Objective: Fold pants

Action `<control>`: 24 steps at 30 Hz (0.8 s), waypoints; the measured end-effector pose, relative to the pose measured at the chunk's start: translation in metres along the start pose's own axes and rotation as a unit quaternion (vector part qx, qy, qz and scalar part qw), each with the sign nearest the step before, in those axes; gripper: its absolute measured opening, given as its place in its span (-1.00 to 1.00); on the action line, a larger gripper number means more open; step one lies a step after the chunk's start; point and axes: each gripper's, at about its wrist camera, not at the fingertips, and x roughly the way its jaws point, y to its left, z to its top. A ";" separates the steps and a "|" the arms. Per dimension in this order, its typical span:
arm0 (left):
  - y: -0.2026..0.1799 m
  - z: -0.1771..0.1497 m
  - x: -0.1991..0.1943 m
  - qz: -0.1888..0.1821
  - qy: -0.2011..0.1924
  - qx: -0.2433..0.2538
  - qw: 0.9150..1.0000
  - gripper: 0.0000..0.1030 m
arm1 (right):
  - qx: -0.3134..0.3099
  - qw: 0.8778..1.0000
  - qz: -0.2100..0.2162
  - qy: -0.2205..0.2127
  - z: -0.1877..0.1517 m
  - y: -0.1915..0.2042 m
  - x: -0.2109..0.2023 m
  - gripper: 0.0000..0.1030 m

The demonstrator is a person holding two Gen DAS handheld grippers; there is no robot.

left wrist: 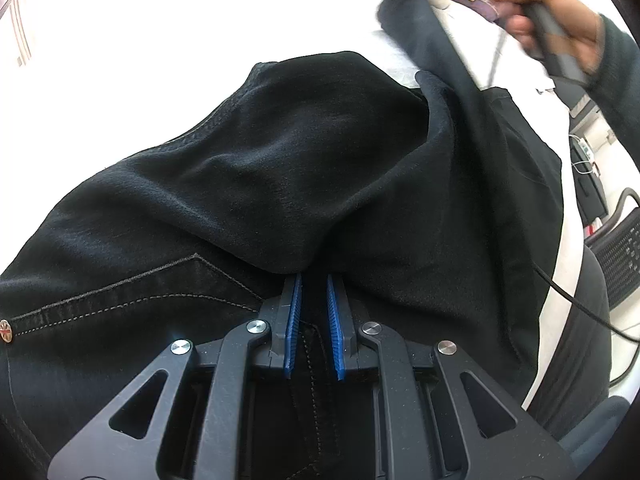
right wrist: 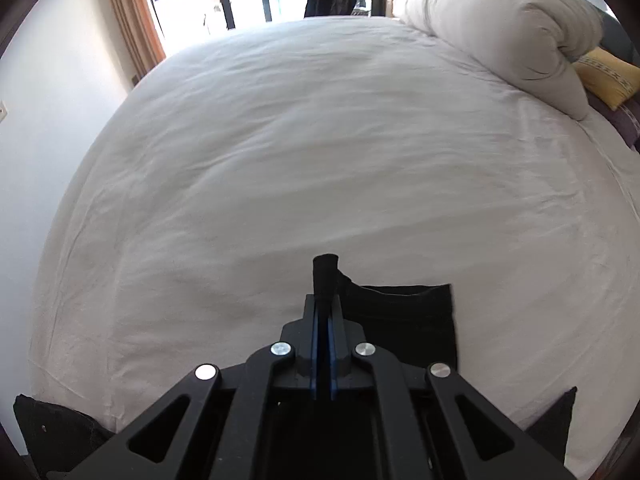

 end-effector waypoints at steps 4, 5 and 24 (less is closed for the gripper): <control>-0.004 0.002 0.001 0.011 0.003 -0.002 1.000 -0.75 | 0.052 0.996 0.013 -0.070 -0.020 -0.052 -0.060 -0.92; -0.005 0.003 0.002 0.014 0.005 -0.002 1.000 -0.75 | 0.072 0.993 0.016 -0.089 -0.031 -0.070 -0.078 -0.92; -0.031 0.012 0.010 0.078 0.022 -0.007 0.997 -0.74 | 0.326 0.935 -0.017 -0.137 -0.232 -0.238 -0.114 -0.93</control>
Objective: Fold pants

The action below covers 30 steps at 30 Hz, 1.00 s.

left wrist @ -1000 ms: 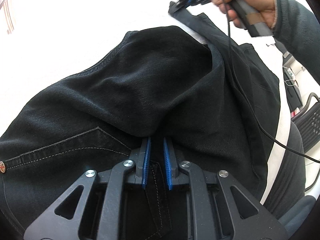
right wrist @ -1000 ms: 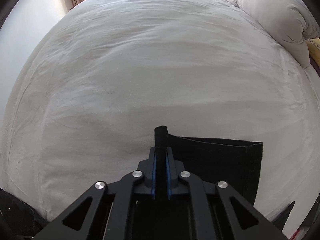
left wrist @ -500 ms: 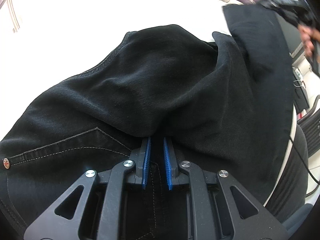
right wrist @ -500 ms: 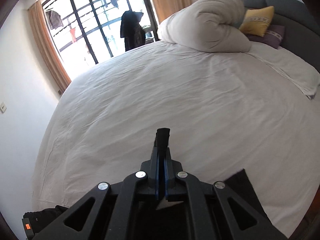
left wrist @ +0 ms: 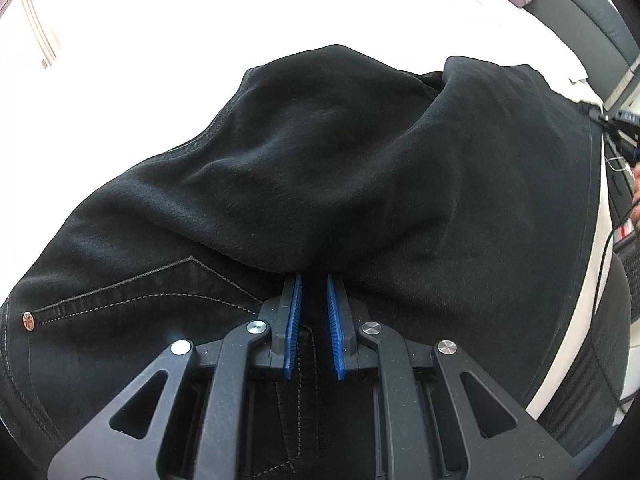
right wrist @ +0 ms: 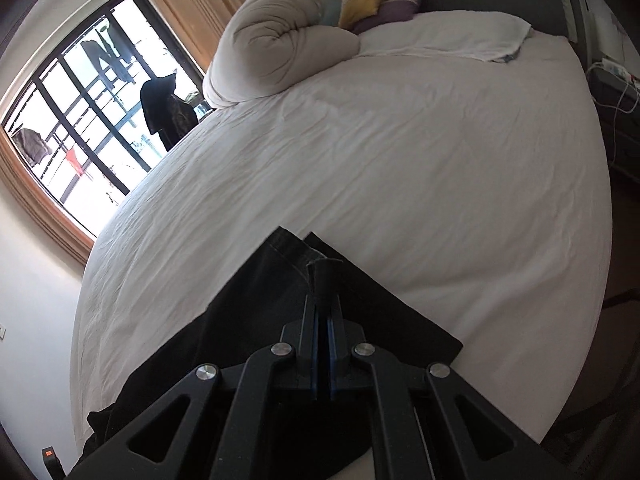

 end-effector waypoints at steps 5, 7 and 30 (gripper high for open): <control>-0.007 0.000 -0.001 0.019 -0.004 -0.003 1.000 -0.74 | 0.034 0.999 0.005 0.008 -0.013 -0.023 0.004 -0.93; -0.010 0.001 -0.001 0.026 -0.004 -0.005 1.000 -0.74 | 0.043 0.999 0.004 0.008 -0.018 -0.029 0.002 -0.93; -0.026 0.009 0.007 0.039 -0.024 0.006 0.999 -0.74 | 0.090 0.995 -0.023 0.021 -0.031 -0.065 0.018 -0.94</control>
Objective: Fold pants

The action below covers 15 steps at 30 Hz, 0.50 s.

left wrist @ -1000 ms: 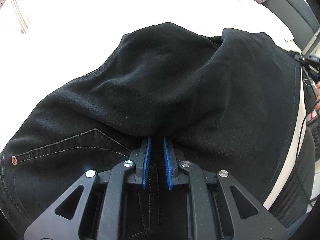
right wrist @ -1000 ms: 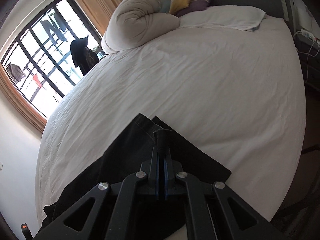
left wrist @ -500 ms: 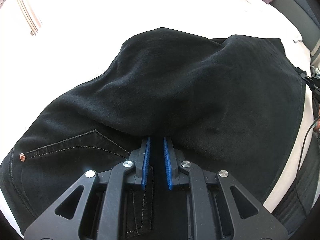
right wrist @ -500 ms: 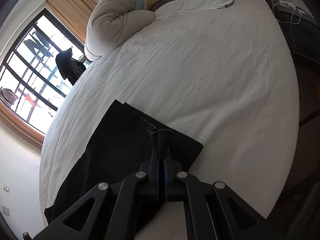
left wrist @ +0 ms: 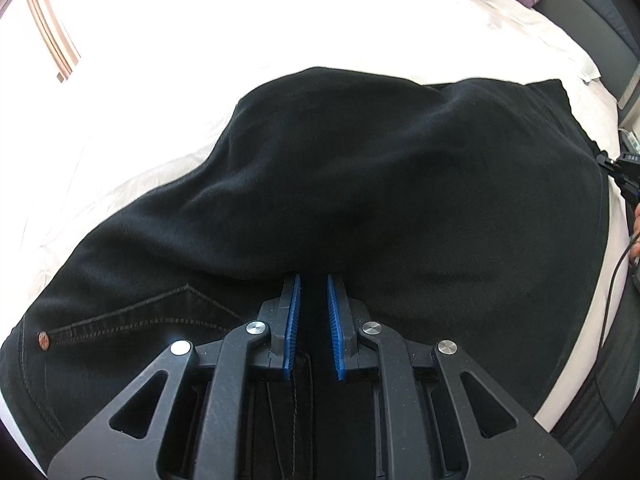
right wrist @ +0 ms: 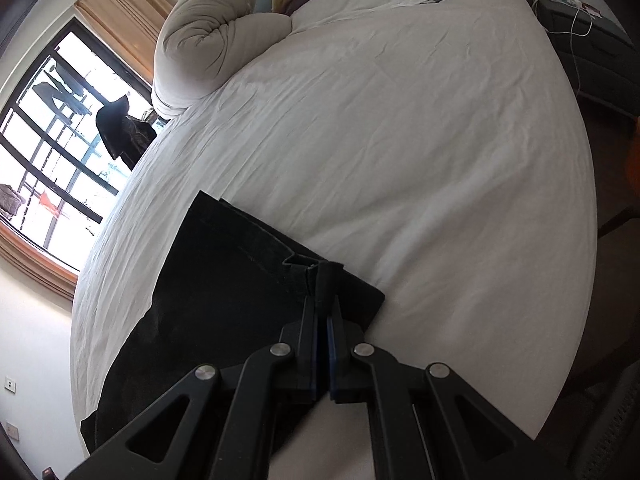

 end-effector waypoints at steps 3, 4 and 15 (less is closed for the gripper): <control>-0.002 0.001 0.001 0.003 -0.002 -0.002 1.000 -0.74 | -0.002 1.000 -0.006 -0.001 -0.002 0.000 0.001 -0.94; -0.004 0.000 0.000 0.005 -0.004 -0.001 1.000 -0.74 | -0.002 1.000 -0.007 -0.002 -0.002 0.000 0.001 -0.94; 0.011 -0.024 -0.013 -0.017 -0.042 -0.040 0.998 -0.74 | 0.004 1.000 0.005 0.017 0.002 -0.007 0.002 -0.93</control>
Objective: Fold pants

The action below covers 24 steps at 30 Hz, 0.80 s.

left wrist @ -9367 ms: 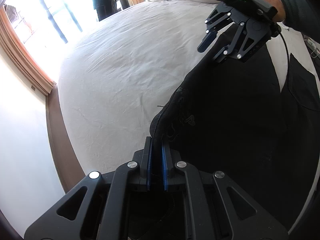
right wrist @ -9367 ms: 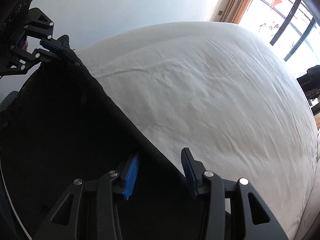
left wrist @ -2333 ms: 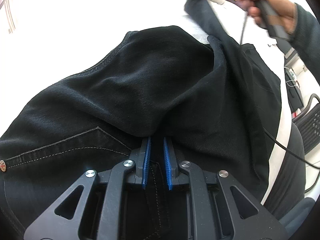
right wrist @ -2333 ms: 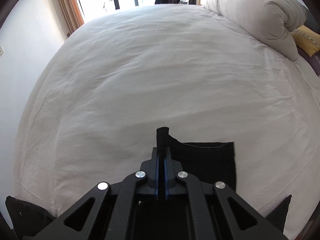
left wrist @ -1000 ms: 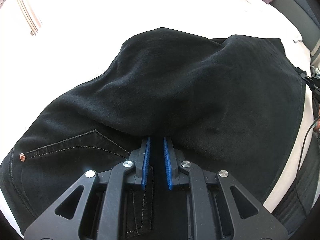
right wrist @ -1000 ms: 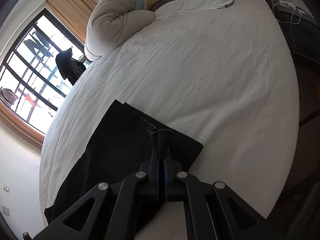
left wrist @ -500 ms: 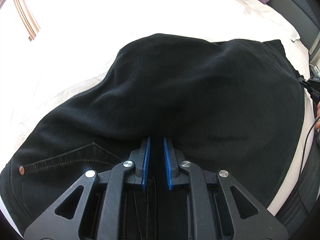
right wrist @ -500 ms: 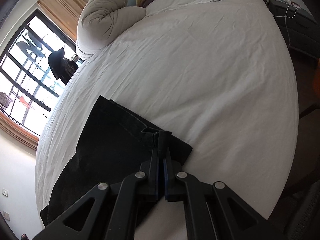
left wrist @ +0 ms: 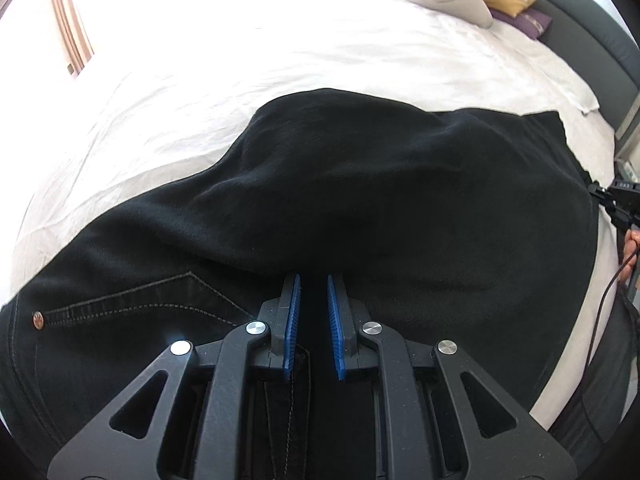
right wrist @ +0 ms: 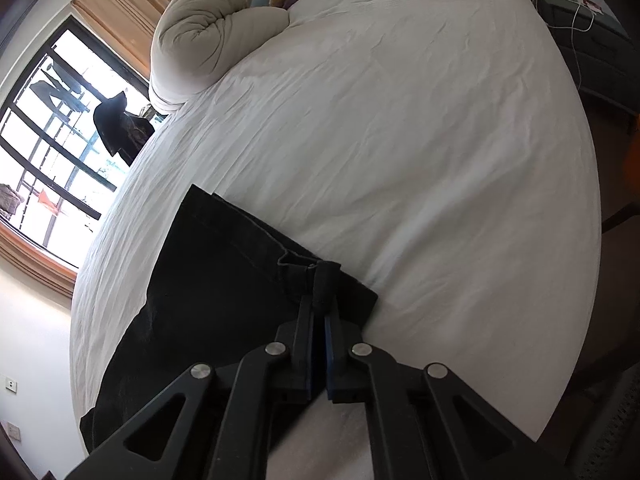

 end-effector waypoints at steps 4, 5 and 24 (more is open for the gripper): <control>0.006 -0.004 -0.015 -0.004 -0.036 -0.013 0.999 -0.74 | -0.027 0.996 -0.087 -0.019 0.009 0.012 -0.030 -0.13; 0.005 -0.006 -0.019 -0.005 -0.041 -0.013 0.999 -0.74 | -0.037 0.992 -0.111 -0.045 0.012 0.019 -0.045 -0.11; -0.011 -0.061 0.005 -0.059 -0.011 0.055 0.997 -0.74 | -0.414 0.815 0.217 0.343 -0.177 0.340 0.105 -1.00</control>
